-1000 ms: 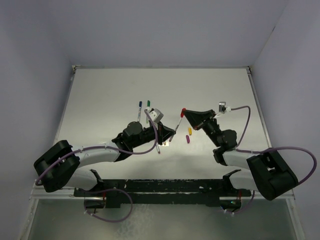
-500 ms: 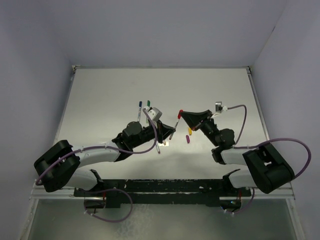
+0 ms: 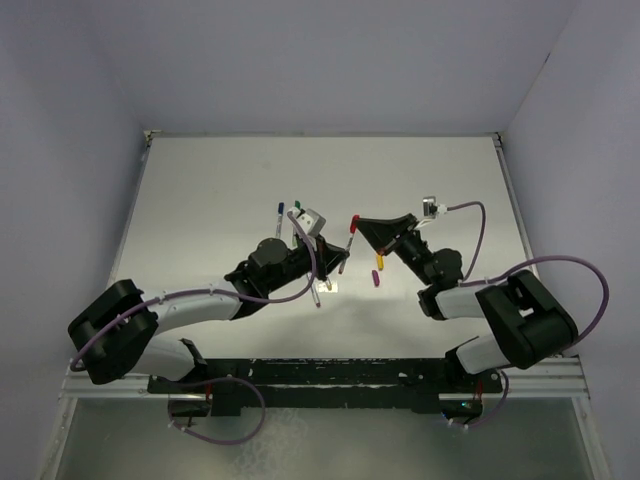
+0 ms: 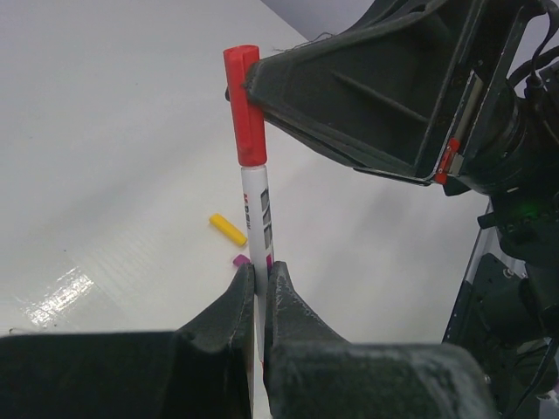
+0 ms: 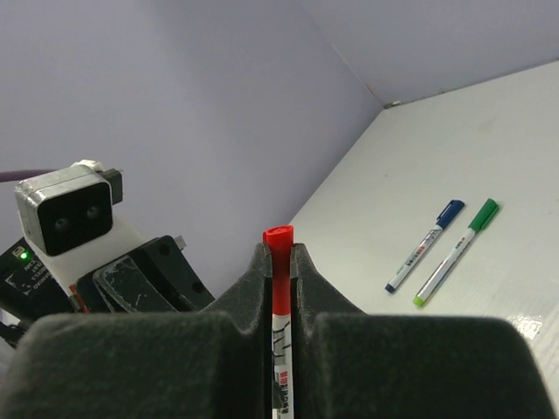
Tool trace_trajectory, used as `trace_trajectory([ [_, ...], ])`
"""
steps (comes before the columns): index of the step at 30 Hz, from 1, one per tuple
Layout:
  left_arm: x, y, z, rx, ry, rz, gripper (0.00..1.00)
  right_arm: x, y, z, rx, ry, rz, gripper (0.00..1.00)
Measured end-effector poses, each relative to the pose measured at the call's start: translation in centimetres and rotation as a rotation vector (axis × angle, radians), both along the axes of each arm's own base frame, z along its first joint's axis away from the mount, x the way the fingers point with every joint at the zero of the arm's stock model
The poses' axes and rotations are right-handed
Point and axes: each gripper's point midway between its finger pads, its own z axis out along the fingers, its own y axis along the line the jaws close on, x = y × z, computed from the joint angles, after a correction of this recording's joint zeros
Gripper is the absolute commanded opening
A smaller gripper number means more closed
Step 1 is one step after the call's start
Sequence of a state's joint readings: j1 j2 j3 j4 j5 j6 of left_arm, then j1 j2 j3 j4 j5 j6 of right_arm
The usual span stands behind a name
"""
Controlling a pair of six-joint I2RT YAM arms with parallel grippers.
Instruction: Insert the pens into the pen caps
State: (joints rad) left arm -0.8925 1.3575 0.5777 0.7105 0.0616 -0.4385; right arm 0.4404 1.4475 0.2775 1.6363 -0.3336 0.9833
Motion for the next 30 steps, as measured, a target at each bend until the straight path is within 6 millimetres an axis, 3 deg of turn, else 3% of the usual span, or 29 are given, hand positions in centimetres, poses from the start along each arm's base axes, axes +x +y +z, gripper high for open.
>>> trace_trajectory([
  [16,3.2,0.6,0.6,0.115,-0.029,0.077,0.0,1.8,1.1,0.8,-0.094,-0.062,-0.095,0.0],
  [28,3.9,1.6,-0.4,0.178,-0.032,0.123,0.0,2.6,1.5,-0.4,-0.153,-0.028,-0.125,0.0],
  [30,4.0,1.7,-0.6,0.185,-0.03,0.132,0.0,2.7,1.6,-0.5,-0.155,-0.024,-0.124,0.1],
])
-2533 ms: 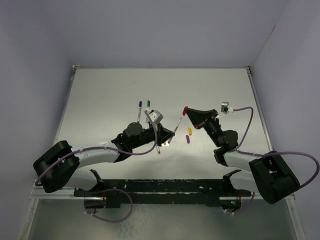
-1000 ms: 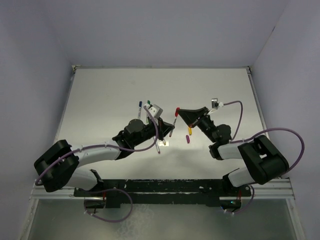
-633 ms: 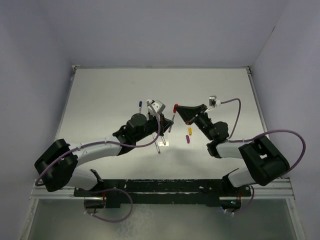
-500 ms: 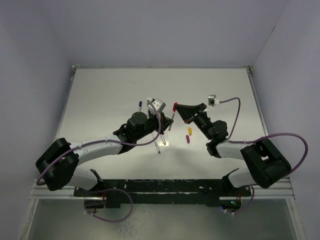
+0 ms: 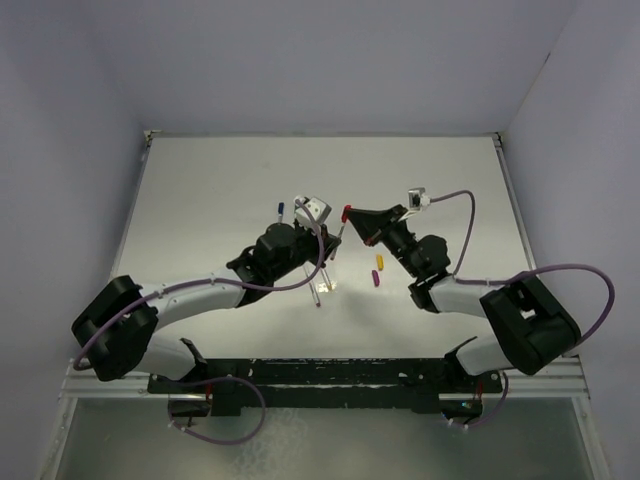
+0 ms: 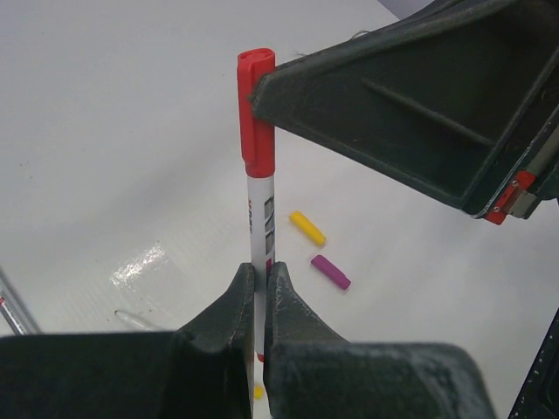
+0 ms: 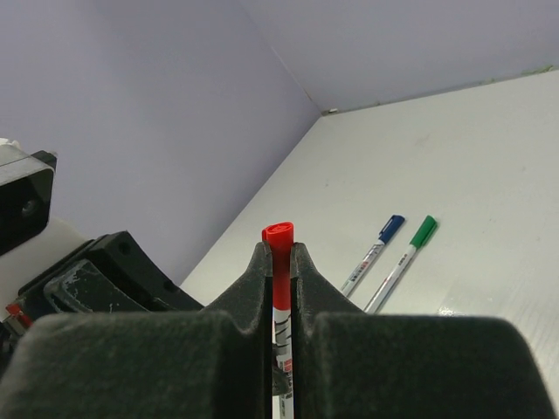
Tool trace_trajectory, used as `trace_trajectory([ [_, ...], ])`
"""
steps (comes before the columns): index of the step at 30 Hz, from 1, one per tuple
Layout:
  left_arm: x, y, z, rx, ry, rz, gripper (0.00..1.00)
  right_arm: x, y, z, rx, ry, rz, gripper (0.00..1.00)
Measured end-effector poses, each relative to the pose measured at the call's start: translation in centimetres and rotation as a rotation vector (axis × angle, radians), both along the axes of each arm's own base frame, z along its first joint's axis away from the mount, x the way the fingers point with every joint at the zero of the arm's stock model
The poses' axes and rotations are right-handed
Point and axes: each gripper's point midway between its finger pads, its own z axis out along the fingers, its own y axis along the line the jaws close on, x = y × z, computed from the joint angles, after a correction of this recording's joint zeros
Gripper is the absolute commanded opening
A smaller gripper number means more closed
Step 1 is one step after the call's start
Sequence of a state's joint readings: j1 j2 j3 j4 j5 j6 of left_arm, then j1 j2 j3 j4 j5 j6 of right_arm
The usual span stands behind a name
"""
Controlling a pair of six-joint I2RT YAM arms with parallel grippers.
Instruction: Insert the pens into the pen caps
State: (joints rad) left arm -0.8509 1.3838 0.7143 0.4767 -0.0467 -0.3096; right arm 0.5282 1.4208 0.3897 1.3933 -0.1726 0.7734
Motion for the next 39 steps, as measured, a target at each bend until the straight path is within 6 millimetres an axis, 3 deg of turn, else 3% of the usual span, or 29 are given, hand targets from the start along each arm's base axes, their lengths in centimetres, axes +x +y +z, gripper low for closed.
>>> trace_trajectory([
  [4,0.6,0.4,-0.7,0.029,0.015,0.037,0.0,0.4,0.5,-0.3,-0.014,0.015,0.009,0.28],
  [10,4.0,2.0,1.1,0.017,-0.041,0.196,0.0,-1.3,2.3,-3.3,-0.105,0.11,0.107,0.43],
  [13,4.8,2.7,-0.3,0.053,-0.027,0.241,0.0,-1.7,2.1,-3.3,-0.134,0.117,0.104,0.44],
  [18,6.1,4.4,-5.1,0.154,0.068,0.295,0.0,-1.9,0.9,-1.1,-0.147,0.068,0.049,0.44],
  [21,7.9,6.2,-7.4,0.201,0.145,0.347,0.0,-1.9,-0.2,-0.5,-0.171,0.061,-0.002,0.44],
  [24,10.1,7.0,-8.3,0.229,0.204,0.386,0.0,-1.8,-1.2,-0.6,-0.201,0.07,-0.052,0.44],
  [29,12.7,5.8,-8.7,0.244,0.252,0.386,0.01,-1.9,-2.6,-1.3,-0.253,0.097,-0.113,0.44],
  [39,12.8,4.4,-12.8,0.265,0.403,0.363,0.06,-2.2,-4.1,-3.9,-0.325,0.165,-0.161,0.44],
])
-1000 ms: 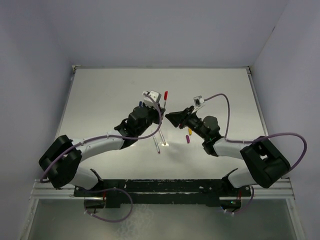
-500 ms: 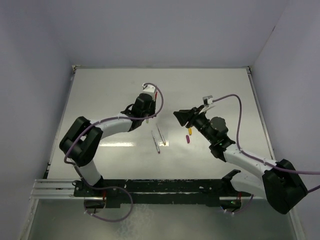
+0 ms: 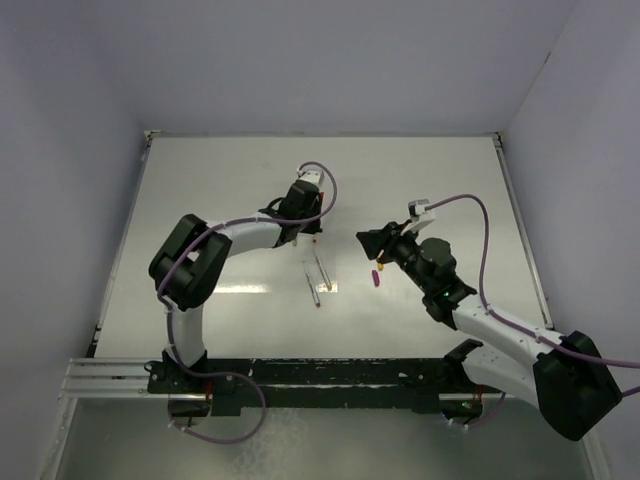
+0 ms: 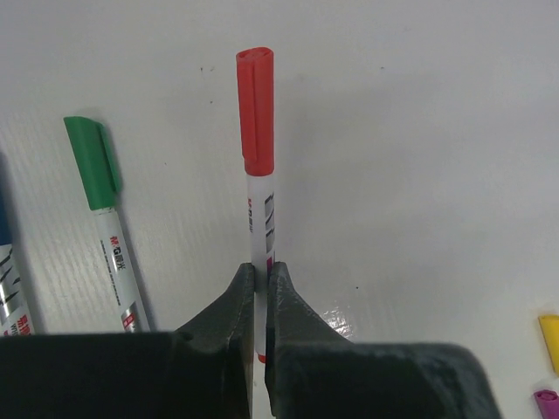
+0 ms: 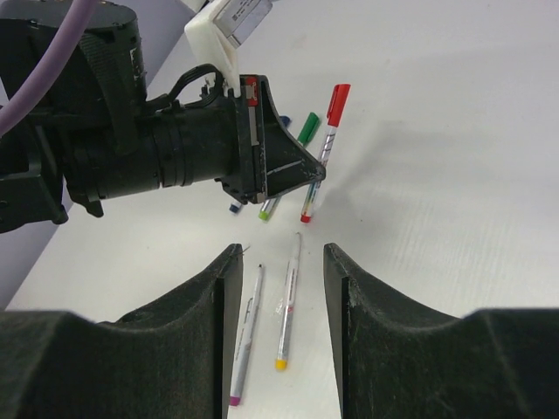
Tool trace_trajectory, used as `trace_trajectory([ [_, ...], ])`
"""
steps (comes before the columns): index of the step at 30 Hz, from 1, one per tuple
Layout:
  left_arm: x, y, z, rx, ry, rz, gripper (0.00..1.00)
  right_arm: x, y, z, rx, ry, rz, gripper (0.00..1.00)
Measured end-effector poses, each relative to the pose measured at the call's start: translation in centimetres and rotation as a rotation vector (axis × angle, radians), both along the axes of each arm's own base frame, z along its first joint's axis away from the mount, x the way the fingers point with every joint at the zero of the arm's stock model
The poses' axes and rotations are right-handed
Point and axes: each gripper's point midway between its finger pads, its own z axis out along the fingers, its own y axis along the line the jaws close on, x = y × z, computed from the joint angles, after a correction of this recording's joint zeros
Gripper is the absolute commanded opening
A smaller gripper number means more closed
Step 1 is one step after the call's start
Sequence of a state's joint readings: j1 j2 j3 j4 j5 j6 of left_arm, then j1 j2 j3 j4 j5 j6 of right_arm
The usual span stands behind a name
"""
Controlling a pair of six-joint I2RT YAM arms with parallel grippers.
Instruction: Insert the pens into the pen caps
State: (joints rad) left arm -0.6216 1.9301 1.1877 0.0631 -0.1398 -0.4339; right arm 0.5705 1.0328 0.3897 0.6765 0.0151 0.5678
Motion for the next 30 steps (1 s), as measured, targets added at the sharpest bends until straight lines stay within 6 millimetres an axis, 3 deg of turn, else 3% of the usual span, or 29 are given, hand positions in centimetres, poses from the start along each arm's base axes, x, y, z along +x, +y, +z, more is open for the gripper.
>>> trace_trajectory([
  [8,0.2,0.4,-1.2,-0.004,0.032,0.051,0.12,-0.3,-0.1,-1.1,-0.016,0.026,0.001,0.44],
  [15,0.4,0.8,-2.6,0.02,0.064,0.088,0.24,-0.3,-0.1,-1.7,-0.026,0.042,0.001,0.44],
  [30,0.5,1.0,-2.2,0.014,0.063,0.11,0.35,-0.2,-0.1,-2.3,-0.039,0.055,0.002,0.44],
])
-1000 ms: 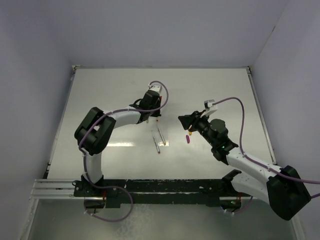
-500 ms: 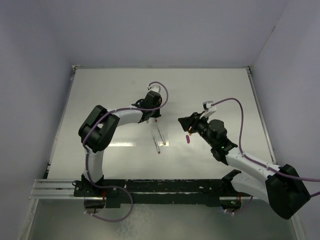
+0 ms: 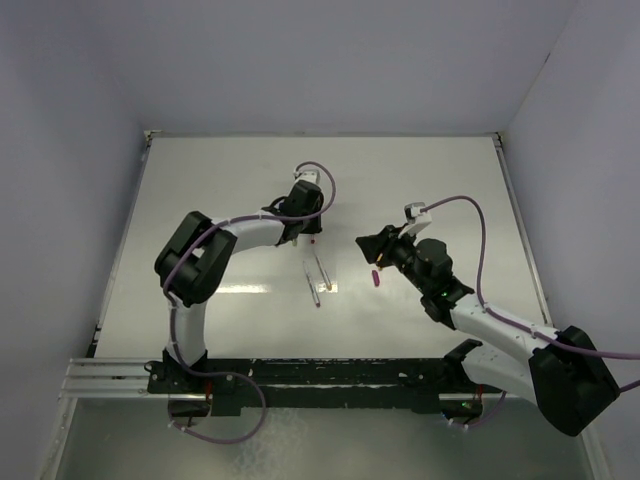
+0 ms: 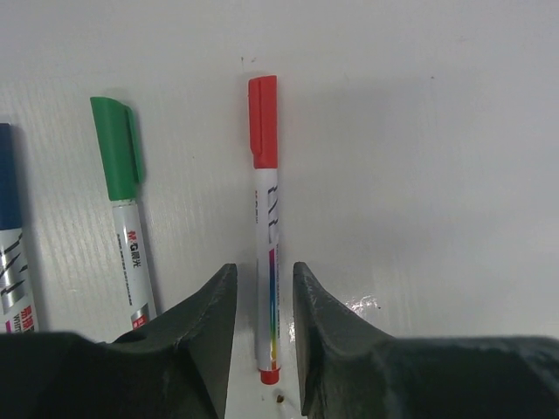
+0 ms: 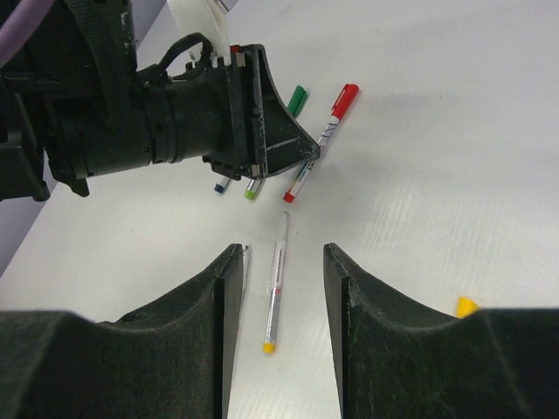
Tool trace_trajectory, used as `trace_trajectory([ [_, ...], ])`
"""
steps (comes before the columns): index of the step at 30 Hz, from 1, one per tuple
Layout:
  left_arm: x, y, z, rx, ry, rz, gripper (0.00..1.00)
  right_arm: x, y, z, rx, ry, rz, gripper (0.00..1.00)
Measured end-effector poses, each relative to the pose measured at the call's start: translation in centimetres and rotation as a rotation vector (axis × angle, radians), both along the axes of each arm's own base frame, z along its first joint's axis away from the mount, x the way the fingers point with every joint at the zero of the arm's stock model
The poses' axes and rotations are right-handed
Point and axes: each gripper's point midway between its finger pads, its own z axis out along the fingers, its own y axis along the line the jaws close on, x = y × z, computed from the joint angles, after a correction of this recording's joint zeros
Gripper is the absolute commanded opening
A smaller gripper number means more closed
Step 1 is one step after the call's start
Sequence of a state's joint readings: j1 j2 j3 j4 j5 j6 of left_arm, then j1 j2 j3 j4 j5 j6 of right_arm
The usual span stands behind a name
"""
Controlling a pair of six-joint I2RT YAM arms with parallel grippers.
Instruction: Insert the pens into the pen caps
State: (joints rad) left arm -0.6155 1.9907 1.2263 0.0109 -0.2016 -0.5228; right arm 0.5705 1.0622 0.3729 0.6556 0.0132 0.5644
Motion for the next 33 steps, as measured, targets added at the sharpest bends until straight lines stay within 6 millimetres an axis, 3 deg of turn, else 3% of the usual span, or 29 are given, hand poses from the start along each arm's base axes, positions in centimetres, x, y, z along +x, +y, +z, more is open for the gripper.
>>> trace_trajectory([
  [3,0.1,0.0,1.3,-0.011,-0.018,-0.002,0.36,0.0,0.0,0.0,-0.001,0.0,0.0,0.44],
  [4,0.3,-0.1,4.4,-0.042,-0.068,-0.005,0.37,0.0,0.0,-0.2,-0.007,0.001,0.0,0.44],
  [6,0.3,-0.2,5.5,-0.056,-0.09,-0.006,0.37,0.0,-0.1,-0.2,-0.011,0.002,-0.001,0.43],
  [10,-1.3,0.8,9.1,-0.094,-0.145,-0.009,0.38,0.2,-0.6,-0.9,-0.032,0.024,-0.031,0.43],
  [12,-2.4,1.2,10.0,-0.101,-0.158,-0.013,0.38,0.3,-1.4,-1.6,-0.059,0.053,-0.073,0.43],
  [15,-5.0,1.8,9.1,-0.071,-0.131,-0.029,0.39,0.8,-2.8,-2.4,-0.116,0.106,-0.154,0.42],
  [20,-11.7,1.0,4.3,0.053,0.0,-0.124,0.41,1.4,-4.5,-2.5,-0.167,0.149,-0.254,0.42],
  [24,-15.8,0.9,2.1,0.1,0.081,-0.183,0.42,1.0,-5.5,-3.7,-0.206,0.192,-0.289,0.42],
  [33,-16.8,1.8,2.2,0.081,0.107,-0.144,0.43,0.3,-6.1,-4.4,-0.196,0.198,-0.303,0.42],
])
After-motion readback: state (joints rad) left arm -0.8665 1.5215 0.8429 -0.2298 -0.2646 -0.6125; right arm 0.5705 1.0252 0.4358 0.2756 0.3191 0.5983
